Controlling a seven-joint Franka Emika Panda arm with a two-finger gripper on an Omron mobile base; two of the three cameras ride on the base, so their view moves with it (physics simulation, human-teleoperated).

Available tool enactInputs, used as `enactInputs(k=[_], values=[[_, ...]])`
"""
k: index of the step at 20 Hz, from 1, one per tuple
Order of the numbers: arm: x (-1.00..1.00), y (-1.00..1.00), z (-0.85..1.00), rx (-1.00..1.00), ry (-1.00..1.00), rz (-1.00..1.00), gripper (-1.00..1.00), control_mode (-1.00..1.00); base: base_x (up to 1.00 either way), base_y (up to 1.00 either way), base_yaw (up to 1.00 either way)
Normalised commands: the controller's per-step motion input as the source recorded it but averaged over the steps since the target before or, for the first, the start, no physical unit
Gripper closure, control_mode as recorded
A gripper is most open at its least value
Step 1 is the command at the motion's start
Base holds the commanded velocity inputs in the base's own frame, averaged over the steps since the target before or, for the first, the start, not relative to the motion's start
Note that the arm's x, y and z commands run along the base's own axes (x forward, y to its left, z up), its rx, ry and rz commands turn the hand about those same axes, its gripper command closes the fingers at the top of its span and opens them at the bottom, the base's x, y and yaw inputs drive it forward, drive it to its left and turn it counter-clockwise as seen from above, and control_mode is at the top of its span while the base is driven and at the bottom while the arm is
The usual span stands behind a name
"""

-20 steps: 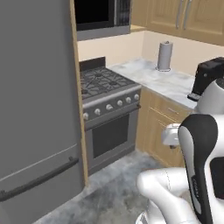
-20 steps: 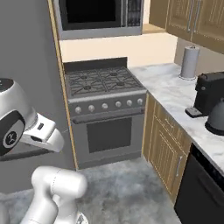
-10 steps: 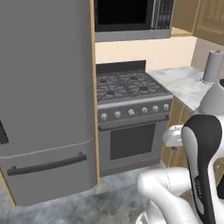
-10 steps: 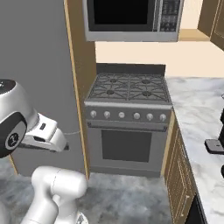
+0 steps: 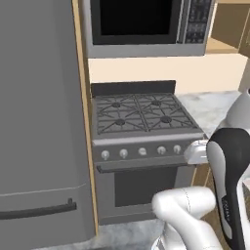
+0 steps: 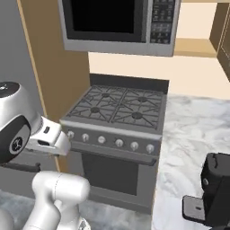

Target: Navigate to the stove.

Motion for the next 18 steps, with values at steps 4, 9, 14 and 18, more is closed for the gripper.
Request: enactInputs(k=[4, 9, 14, 18], values=[[0.00, 0.00, 0.00, 0.00, 0.00, 0.00, -1.00, 1.00, 0.85, -0.81, 0.08], [0.00, 0.00, 0.00, 0.00, 0.00, 0.00, -1.00, 1.00, 0.83, -0.46, 0.00], [0.00, 0.00, 0.00, 0.00, 0.00, 0.00, -1.00, 1.00, 0.61, -0.01, -0.05], [0.00, 0.00, 0.00, 0.00, 0.00, 0.00, -1.00, 1.00, 0.46, 0.24, -0.14]])
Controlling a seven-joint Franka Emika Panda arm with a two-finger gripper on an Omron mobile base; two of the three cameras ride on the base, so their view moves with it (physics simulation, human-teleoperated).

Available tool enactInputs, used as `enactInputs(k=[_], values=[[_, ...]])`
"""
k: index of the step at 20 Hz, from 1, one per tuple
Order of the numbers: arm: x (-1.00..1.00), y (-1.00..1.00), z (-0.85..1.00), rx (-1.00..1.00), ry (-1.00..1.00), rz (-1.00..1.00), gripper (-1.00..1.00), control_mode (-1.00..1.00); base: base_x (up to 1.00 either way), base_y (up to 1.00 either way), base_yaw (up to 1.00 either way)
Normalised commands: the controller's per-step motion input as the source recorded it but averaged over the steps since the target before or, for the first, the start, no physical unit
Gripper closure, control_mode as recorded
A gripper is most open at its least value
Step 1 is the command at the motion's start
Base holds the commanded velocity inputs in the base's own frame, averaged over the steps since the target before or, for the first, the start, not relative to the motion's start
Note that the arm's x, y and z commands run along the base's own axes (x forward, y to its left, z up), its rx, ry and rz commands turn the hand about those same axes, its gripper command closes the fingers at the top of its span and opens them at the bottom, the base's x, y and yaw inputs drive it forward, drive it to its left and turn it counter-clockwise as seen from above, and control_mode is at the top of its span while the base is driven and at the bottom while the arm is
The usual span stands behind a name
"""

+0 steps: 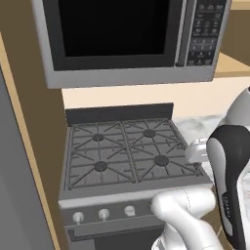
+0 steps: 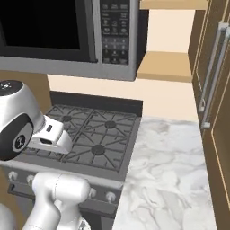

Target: Navigate to the stove.

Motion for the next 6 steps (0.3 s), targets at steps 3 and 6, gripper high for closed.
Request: enactInputs(k=[3, 6], values=[[0.00, 0.00, 0.00, 0.00, 0.00, 0.00, -1.00, 1.00, 0.37, 0.25, -0.13], [0.00, 0.00, 0.00, 0.00, 0.00, 0.00, -1.00, 1.00, 0.43, 0.22, -0.12]])
